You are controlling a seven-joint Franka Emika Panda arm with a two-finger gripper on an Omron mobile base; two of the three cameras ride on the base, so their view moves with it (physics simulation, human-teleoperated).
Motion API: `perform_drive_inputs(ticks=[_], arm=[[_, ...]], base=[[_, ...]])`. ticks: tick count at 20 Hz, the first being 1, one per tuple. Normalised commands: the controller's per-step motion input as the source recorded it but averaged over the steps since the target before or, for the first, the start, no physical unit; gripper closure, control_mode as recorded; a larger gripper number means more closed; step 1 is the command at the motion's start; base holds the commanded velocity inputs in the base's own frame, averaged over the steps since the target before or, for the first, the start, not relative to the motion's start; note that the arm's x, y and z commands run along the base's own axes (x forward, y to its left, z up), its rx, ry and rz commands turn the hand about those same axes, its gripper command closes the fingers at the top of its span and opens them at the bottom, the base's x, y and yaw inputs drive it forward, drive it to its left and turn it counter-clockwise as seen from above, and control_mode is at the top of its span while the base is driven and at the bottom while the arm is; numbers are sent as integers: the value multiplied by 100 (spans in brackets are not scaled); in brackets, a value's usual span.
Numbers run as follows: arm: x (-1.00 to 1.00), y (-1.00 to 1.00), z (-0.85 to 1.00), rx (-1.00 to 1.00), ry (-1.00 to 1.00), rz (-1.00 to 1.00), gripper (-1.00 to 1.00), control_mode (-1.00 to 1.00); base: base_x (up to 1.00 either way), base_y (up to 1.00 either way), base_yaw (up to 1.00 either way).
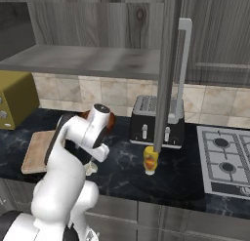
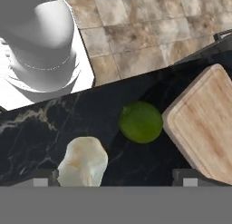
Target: Open the cabinet. Place the bowl and condiment on the counter. Then place the lime and garlic on the cutting board.
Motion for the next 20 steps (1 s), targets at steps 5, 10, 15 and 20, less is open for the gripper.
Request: perform_drive_inputs(ticks=[5, 10, 15, 20], arm=[[4, 0, -3, -1, 25, -1, -100, -100], [1, 0, -17, -2, 25, 0, -100, -100], [-4, -3, -25, 0, 15, -7, -100, -100], [-17, -20, -5, 0, 7, -19, -100, -100]], base=[[0, 0, 0], [0, 0, 0], [0, 0, 0], [0, 0, 0]])
